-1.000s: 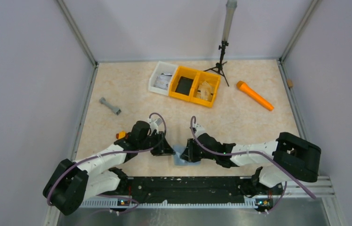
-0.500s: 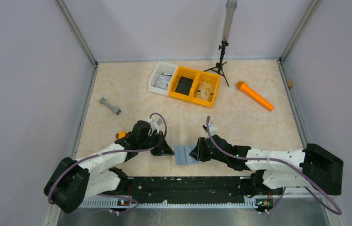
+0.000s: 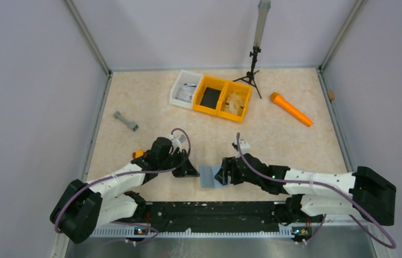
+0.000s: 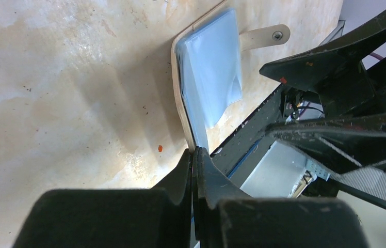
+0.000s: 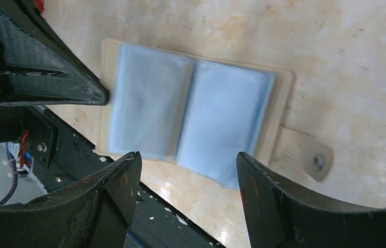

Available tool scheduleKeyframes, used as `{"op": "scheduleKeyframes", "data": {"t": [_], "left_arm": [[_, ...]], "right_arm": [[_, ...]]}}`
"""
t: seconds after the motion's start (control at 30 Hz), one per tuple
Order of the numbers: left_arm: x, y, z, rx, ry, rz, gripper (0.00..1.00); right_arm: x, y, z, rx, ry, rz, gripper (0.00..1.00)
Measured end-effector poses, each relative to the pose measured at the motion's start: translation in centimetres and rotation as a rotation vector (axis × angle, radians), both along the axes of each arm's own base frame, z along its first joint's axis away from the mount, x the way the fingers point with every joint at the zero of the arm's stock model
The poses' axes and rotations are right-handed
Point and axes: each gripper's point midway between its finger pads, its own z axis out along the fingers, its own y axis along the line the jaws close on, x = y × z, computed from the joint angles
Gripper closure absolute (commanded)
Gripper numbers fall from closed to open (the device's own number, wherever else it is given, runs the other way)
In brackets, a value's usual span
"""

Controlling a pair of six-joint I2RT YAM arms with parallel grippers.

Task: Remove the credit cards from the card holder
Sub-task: Remove the credit card from the card holder.

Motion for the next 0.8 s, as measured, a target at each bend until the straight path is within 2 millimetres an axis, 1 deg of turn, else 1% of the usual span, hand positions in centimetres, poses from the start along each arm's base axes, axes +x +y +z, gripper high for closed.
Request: {"op": "scheduleKeyframes", "data": {"t": [0.1,0.2,0.4,0.5,0.6,0.63,0.77,0.8], "left_arm": [[0.0,0.0,0.0,0.000,0.000,0.000,1.00],[0.0,0.0,0.0,0.000,0.000,0.000,1.00],[0.0,0.0,0.0,-0.001,0.001,-0.001,1.00],[0.0,0.0,0.0,-0.001,0.001,-0.001,1.00],[0.0,0.0,0.0,-0.002,0.001,-0.001,1.00],[0.0,0.0,0.0,-0.002,0.001,-0.001,1.00],[-0.1,0.0,0.0,-0.003,0.001,-0.003,1.00],[-0.1,0.0,0.0,-0.002,0.001,-0.003,1.00]], "right_arm": [[0.1,1.9,0.4,0.021,0.009,0.040,0.29],[0.1,3.9,0.0,0.035,0.029,0.084,0.29],[-0.7,6.5,-0.7,0.050,0.057,0.160,0.29],[-0.9,7.6,-0.5,0.060,0.057,0.190,0.36],[-1.0,7.9,-0.7,0.053,0.059,0.199,0.47],[-1.0,7.8,-0.9,0.044,0.061,0.199,0.49],[-0.9,7.1,-1.9,-0.010,0.062,0.187,0.50],[-0.9,6.9,-2.1,-0.028,0.061,0.186,0.52]]}}
